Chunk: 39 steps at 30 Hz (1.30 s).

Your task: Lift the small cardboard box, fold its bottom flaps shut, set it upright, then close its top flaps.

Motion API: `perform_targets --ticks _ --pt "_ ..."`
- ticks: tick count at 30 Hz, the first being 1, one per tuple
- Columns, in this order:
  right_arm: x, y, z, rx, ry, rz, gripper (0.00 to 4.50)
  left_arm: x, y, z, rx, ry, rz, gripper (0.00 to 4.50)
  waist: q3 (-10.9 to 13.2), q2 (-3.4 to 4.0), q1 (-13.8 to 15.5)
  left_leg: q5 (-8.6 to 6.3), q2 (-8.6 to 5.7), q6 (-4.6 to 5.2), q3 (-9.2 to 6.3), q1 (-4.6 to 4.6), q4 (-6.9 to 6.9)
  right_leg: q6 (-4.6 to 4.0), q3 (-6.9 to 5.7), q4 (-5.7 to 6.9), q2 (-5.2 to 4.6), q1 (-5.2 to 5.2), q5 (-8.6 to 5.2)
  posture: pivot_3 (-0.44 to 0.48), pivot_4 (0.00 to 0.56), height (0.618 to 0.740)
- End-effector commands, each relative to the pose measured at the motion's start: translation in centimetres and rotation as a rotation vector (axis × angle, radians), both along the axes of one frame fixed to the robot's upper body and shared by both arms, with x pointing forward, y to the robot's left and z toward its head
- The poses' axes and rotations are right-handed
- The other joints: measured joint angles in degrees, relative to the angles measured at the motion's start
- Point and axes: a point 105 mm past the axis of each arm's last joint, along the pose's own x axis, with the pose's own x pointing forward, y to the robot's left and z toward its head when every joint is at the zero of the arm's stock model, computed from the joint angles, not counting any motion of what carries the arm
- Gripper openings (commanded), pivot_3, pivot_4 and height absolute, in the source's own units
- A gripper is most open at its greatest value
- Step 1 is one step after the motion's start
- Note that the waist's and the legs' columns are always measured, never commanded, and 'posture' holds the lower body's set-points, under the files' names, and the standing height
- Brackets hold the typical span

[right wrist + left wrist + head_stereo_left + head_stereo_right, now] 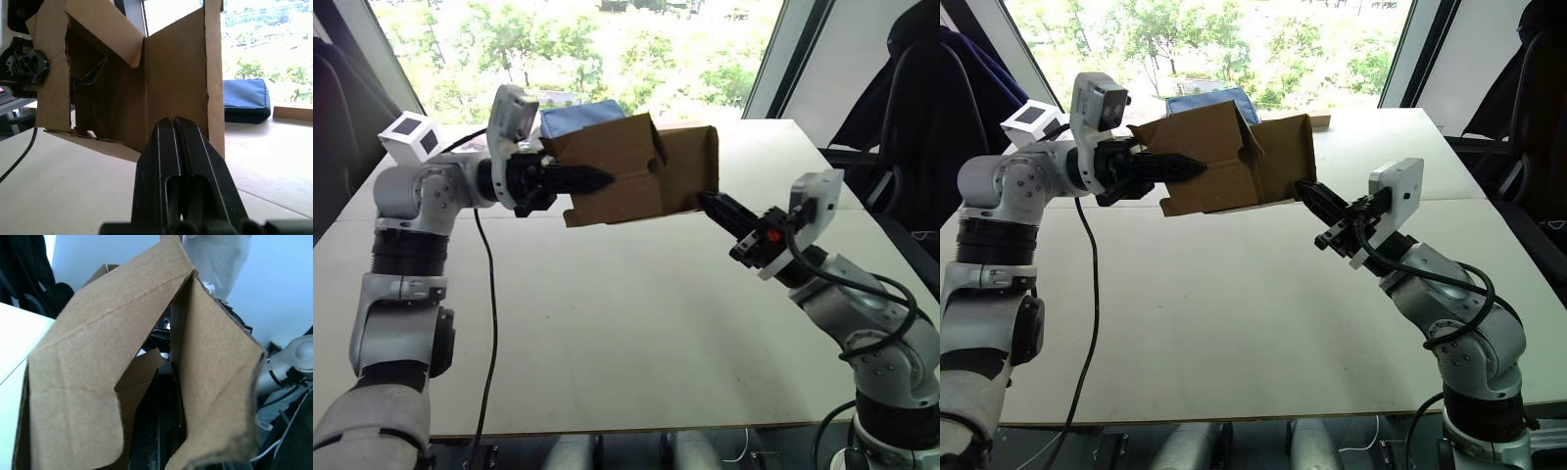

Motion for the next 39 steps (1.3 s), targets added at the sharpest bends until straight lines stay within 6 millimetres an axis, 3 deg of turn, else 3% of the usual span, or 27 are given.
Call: perform_targets --ticks 1,5,10,13,20,29,39 --pt "-1.0 0.6 0.7 0.004 -0.033 0.054 0.02 -0.3 0.1 0.8 -0.007 -0.037 -0.001 0.0 0.0 0.0 -0.03 0.0 0.0 0.0 0.0 0.0 0.0 0.0 0.0 0.0 0.0 0.0 0.0 0.0 0.15 0.74" --pt "-1.1 0.1 0.9 0.022 -0.031 0.04 0.02 -0.2 0.2 0.8 -0.008 -0.037 0.007 0.0 0.0 0.0 -0.09 0.0 0.0 0.0 0.0 0.0 0.0 0.0 0.0 0.0 0.0 0.0 0.0 0.0 0.15 0.74" --pt "-1.8 -1.8 1.5 0.09 -0.023 0.009 0.02 -0.1 0.2 0.8 -0.008 -0.037 0.014 0.0 0.0 0.0 0.08 0.0 0.0 0.0 0.0 0.0 0.0 0.0 0.0 0.0 -0.01 0.0 0.0 0.0 0.15 0.74" --pt "-2.9 -1.9 0.6 0.081 0.038 0.054 0.02 0.0 0.3 0.8 -0.009 -0.038 0.017 0.0 0.0 0.0 0.06 0.0 0.0 0.01 0.0 0.0 0.0 0.0 0.0 0.0 -0.02 0.02 0.0 0.0 0.15 0.74" --pt "-3.3 0.5 -1.0 0.015 0.1 0.139 0.02 -0.1 0.0 1.0 -0.017 -0.038 0.004 0.0 0.0 0.0 -0.28 -0.01 0.05 0.01 0.0 0.02 0.0 0.0 0.01 0.0 0.04 0.0 0.0 0.0 0.15 0.74" --pt "-2.1 1.8 1.2 0.082 0.011 0.149 0.02 -0.6 -0.2 -0.2 0.023 -0.008 -0.027 0.0 0.0 0.0 0.03 0.0 0.03 0.0 -0.01 0.01 0.01 0.0 0.0 -0.01 0.02 0.01 0.0 0.0 0.15 0.74" --pt "-2.1 3.8 0.8 0.095 0.024 0.219 0.02 -0.7 -0.4 -0.5 0.031 -0.009 -0.021 0.0 0.0 0.0 -0.13 0.0 0.02 0.01 -0.01 0.01 0.01 0.0 0.01 0.0 0.01 -0.01 0.0 0.0 0.15 0.74"
